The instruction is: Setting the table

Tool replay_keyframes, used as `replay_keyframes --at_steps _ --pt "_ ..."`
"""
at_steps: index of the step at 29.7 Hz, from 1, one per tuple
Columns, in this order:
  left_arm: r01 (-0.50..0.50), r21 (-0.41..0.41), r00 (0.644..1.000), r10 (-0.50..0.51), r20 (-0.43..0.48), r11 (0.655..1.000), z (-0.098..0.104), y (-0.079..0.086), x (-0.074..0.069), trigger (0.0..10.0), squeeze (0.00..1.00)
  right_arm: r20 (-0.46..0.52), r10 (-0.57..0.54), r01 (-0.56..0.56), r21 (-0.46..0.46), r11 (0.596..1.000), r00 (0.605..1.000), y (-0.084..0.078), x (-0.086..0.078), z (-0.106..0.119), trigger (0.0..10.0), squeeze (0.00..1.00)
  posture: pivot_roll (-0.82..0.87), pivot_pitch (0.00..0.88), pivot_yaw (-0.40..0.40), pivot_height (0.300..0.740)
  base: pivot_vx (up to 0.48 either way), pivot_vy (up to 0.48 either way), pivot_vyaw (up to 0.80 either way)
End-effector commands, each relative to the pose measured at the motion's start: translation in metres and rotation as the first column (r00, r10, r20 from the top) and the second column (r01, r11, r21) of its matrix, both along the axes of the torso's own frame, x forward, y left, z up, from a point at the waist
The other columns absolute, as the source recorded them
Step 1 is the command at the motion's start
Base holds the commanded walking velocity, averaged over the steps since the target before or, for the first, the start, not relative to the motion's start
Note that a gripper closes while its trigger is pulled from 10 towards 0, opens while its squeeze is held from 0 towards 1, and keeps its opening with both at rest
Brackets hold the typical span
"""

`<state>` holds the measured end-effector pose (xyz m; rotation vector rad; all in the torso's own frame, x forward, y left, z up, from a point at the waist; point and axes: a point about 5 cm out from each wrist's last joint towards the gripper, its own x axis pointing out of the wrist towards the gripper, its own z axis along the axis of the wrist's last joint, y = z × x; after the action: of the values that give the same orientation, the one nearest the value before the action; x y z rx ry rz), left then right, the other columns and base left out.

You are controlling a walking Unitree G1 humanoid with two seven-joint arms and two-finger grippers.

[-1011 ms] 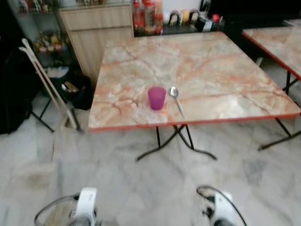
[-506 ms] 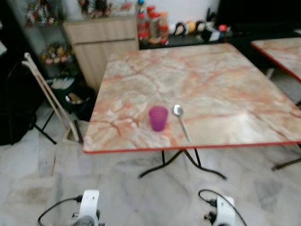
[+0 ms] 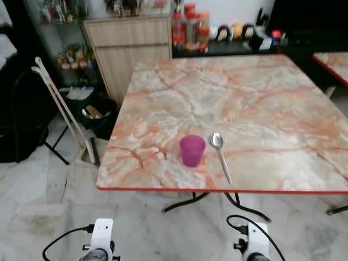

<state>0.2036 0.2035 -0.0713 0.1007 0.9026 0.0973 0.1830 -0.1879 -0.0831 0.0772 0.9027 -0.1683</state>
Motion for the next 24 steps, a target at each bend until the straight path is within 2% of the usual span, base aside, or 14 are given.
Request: replay_keyframes --at_steps 1,6,13,14,15,16,18,20,24 --pt "-0.014 0.002 1.000 0.014 -0.010 1.000 -0.002 0.003 -0.004 10.0 0.00 0.012 0.049 -0.049 -0.015 0.999 0.999 -0.001 -0.003 0.000 10.0 0.00 -0.04 0.000 0.044 0.740 0.000 0.000 0.00" --pt "-0.016 0.003 1.000 0.016 -0.011 1.000 -0.002 0.003 -0.004 10.0 0.00 0.075 0.132 -0.128 -0.052 0.990 0.988 -0.003 -0.006 0.001 10.0 0.00 -0.05 0.000 0.042 0.740 0.000 0.000 0.00" --pt "-0.012 0.003 1.000 0.013 -0.014 1.000 -0.003 0.003 -0.005 10.0 0.00 0.135 0.131 -0.121 -0.079 0.990 0.982 -0.007 -0.013 0.003 10.0 0.00 -0.05 0.000 0.043 0.740 0.000 0.000 0.00" --pt "-0.011 0.004 1.000 0.011 -0.015 1.000 -0.003 0.003 -0.006 10.0 0.00 0.202 0.138 -0.118 -0.108 0.987 0.970 -0.010 -0.013 0.007 10.0 0.00 -0.07 0.000 0.044 0.740 0.000 0.000 0.00" --pt "-0.011 0.004 1.000 0.011 -0.015 1.000 -0.003 0.003 -0.006 10.0 0.00 0.202 0.138 -0.118 -0.108 0.987 0.970 -0.010 -0.013 0.007 10.0 0.00 -0.07 0.000 0.044 0.740 0.000 0.000 0.00" --pt "-0.005 0.006 1.000 0.005 -0.018 1.000 -0.003 0.003 -0.006 10.0 0.00 0.322 0.165 -0.115 -0.167 0.979 0.932 -0.013 -0.013 0.018 10.0 0.00 -0.08 0.000 0.051 0.740 0.000 0.000 0.00" --pt "0.006 0.007 1.000 -0.006 -0.024 1.000 -0.003 0.003 -0.007 10.0 0.00 0.418 0.193 -0.112 -0.209 0.971 0.888 -0.015 -0.010 0.029 10.0 0.00 -0.09 0.000 0.053 0.740 0.000 0.000 0.00" --pt "0.010 0.007 1.000 -0.010 -0.026 1.000 -0.004 0.002 -0.007 10.0 0.00 0.435 0.207 -0.119 -0.221 0.968 0.876 -0.015 -0.009 0.032 10.0 0.00 -0.09 0.000 0.052 0.740 0.000 0.000 0.00" --pt "0.011 0.002 1.000 -0.011 -0.022 1.000 -0.003 0.000 -0.006 10.0 0.00 0.543 0.265 -0.135 -0.266 0.954 0.797 -0.009 -0.005 0.050 10.0 0.00 -0.09 0.000 0.048 0.740 0.000 0.000 0.00"
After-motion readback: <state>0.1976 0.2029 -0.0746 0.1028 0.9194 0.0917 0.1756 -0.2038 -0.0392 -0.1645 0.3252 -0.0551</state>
